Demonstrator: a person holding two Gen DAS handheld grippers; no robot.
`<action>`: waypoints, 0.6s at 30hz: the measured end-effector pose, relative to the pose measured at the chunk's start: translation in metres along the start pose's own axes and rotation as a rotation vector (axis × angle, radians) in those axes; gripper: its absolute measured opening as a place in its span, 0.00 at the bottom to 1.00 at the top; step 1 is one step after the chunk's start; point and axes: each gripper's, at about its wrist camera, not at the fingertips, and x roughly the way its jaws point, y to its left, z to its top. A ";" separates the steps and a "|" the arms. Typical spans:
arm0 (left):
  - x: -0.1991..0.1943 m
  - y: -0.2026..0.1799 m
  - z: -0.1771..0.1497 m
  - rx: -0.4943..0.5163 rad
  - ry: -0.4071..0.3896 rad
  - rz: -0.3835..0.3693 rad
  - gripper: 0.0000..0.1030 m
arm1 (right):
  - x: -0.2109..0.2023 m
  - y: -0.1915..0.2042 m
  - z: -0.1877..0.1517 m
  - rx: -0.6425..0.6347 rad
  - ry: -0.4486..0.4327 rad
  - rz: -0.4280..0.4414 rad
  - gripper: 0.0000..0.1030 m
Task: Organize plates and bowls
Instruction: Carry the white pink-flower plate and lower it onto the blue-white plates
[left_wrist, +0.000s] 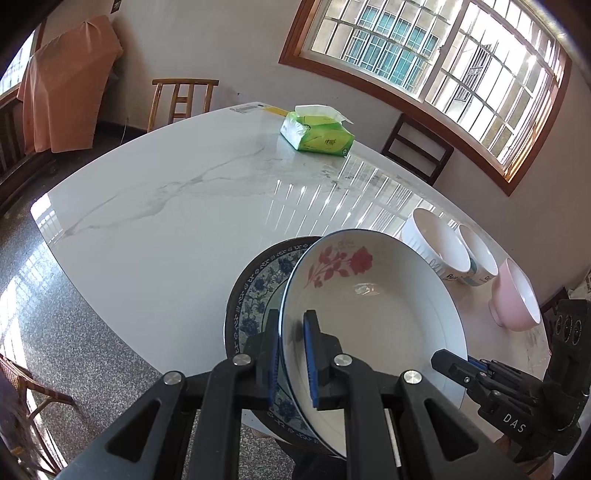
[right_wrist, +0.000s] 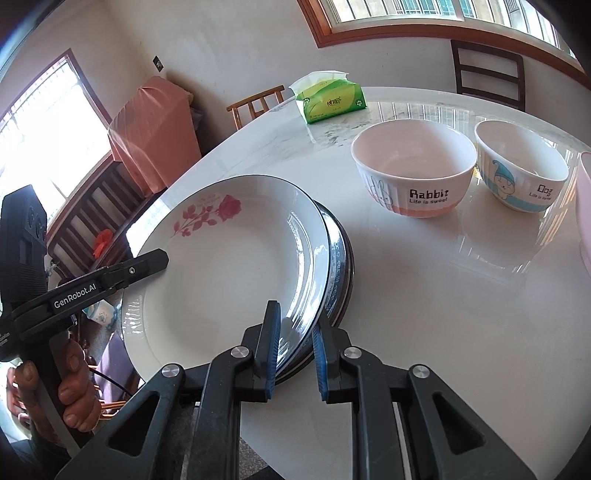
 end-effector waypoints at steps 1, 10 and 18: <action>0.001 0.001 0.000 0.000 0.001 0.000 0.12 | 0.000 0.000 0.000 -0.001 0.001 -0.001 0.16; 0.006 0.006 0.000 -0.005 0.010 0.005 0.12 | 0.003 0.002 0.000 -0.005 0.008 -0.006 0.16; 0.009 0.010 0.000 -0.011 0.019 0.002 0.12 | 0.006 0.003 0.000 -0.004 0.015 -0.009 0.16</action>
